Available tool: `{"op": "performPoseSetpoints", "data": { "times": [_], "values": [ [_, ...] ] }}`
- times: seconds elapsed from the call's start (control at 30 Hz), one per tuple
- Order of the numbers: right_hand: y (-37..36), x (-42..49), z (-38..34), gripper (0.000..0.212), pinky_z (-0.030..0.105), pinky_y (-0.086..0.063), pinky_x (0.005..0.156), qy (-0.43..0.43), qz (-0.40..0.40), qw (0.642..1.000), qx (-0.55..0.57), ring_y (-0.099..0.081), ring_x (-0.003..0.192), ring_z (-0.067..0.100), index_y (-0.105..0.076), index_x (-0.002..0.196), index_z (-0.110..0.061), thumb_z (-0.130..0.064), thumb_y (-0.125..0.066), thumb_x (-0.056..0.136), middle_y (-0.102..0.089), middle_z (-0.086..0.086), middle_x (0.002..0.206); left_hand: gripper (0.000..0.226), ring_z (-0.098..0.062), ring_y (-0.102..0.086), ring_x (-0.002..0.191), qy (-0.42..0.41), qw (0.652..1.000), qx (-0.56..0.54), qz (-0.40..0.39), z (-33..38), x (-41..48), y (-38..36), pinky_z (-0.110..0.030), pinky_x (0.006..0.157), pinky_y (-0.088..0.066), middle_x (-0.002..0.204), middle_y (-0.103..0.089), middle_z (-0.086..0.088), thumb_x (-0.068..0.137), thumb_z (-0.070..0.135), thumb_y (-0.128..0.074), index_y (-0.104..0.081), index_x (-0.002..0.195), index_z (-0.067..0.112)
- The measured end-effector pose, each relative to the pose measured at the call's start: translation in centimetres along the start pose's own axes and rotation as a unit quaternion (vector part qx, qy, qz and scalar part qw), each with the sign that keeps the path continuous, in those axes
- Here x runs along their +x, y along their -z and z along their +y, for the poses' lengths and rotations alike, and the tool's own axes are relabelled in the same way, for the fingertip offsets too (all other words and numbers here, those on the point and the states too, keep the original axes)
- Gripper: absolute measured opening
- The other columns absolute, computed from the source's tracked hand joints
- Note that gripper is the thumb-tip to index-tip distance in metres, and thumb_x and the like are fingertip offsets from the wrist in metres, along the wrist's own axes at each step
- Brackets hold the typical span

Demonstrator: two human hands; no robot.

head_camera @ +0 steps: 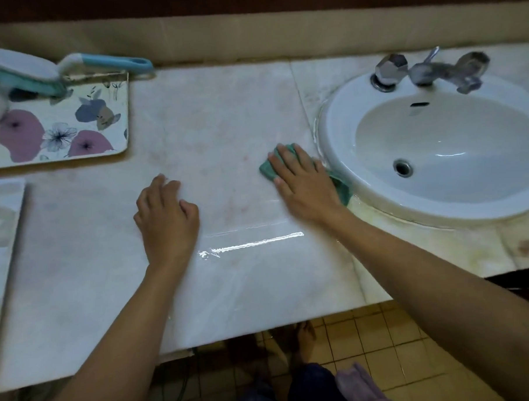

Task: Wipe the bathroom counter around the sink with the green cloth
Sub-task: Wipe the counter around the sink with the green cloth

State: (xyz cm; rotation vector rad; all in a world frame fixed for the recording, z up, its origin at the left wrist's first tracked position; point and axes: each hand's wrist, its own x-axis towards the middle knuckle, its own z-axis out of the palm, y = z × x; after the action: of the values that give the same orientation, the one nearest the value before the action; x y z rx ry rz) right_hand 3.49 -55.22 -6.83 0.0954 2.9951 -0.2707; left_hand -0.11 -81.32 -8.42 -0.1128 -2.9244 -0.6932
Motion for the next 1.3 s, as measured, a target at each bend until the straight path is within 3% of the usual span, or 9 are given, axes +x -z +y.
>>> {"op": "performPoseSetpoints", "data": {
  "times": [0.27,0.43,0.63,0.8,0.87,1.03,1.3],
  "values": [
    [-1.0,-13.9,-0.5,0.054,0.042,-0.013,0.116,0.182,-0.071,0.980,-0.032,0.008,0.149,0.016,-0.009,0.154,-0.034,-0.045,-0.020,0.102,0.000,-0.011,0.162,0.044,-0.029,-0.032,0.137,0.020,0.999,-0.025,-0.007,0.3,-0.4,0.4,-0.046,0.106,-0.030,0.152,-0.039,-0.004,0.086,0.015,-0.046,-0.055,0.129,0.013],
    [-0.2,-16.1,2.4,0.055,0.045,-0.016,0.117,0.256,-0.100,0.960,-0.053,0.007,0.149,0.018,-0.008,0.154,-0.031,-0.044,-0.019,0.102,0.000,-0.009,0.163,0.046,-0.029,-0.029,0.139,0.008,1.000,-0.013,-0.016,0.2,-0.5,0.3,-0.046,0.108,-0.027,0.153,-0.036,-0.007,0.088,0.016,-0.045,-0.052,0.133,0.012],
    [-1.4,-10.5,-2.4,0.055,0.043,-0.015,0.115,0.057,-0.022,0.998,0.006,0.003,0.149,0.015,-0.014,0.153,-0.036,-0.046,-0.017,0.099,-0.006,-0.013,0.162,0.047,-0.034,-0.035,0.133,-0.001,1.000,0.007,-0.002,0.3,-0.5,-0.1,-0.049,0.101,-0.032,0.149,-0.041,-0.010,0.084,0.019,-0.042,-0.054,0.128,0.010],
    [-2.6,-8.5,-7.1,0.054,0.039,-0.010,0.115,0.091,-0.011,0.996,0.003,-0.003,0.149,0.016,-0.019,0.152,-0.034,-0.045,-0.021,0.098,-0.012,-0.011,0.161,0.047,-0.031,-0.032,0.136,0.002,1.000,-0.009,-0.017,0.2,-0.5,0.5,-0.048,0.105,-0.030,0.151,-0.039,-0.008,0.086,0.018,-0.045,-0.052,0.132,0.011],
    [-2.6,-8.5,-6.2,0.054,0.039,-0.008,0.116,0.066,0.006,0.998,0.002,-0.002,0.149,0.015,-0.018,0.153,-0.034,-0.043,-0.025,0.100,-0.011,-0.012,0.162,0.047,-0.029,-0.031,0.138,0.005,1.000,-0.012,-0.026,0.1,-0.5,0.7,-0.047,0.107,-0.029,0.152,-0.038,-0.005,0.088,0.020,-0.045,-0.052,0.134,0.013],
    [-1.8,-10.3,-2.3,0.056,0.040,0.001,0.119,-0.165,0.057,0.983,0.056,0.009,0.149,0.016,-0.007,0.155,-0.027,-0.040,-0.021,0.102,-0.001,-0.010,0.163,0.046,-0.028,-0.031,0.138,0.007,0.999,-0.014,-0.029,0.3,-0.6,1.1,-0.047,0.107,-0.030,0.152,-0.038,-0.005,0.089,0.021,-0.046,-0.052,0.133,0.013],
    [-2.2,-19.7,3.0,0.061,0.042,0.004,0.119,-0.254,0.030,0.966,0.041,0.023,0.145,0.015,0.013,0.150,-0.033,-0.050,-0.003,0.094,0.019,-0.011,0.159,0.044,-0.029,-0.024,0.142,0.021,0.997,-0.029,-0.069,0.9,-0.3,1.1,-0.050,0.111,-0.025,0.155,-0.032,-0.008,0.088,0.018,-0.050,-0.054,0.131,0.014]
  ]
}}
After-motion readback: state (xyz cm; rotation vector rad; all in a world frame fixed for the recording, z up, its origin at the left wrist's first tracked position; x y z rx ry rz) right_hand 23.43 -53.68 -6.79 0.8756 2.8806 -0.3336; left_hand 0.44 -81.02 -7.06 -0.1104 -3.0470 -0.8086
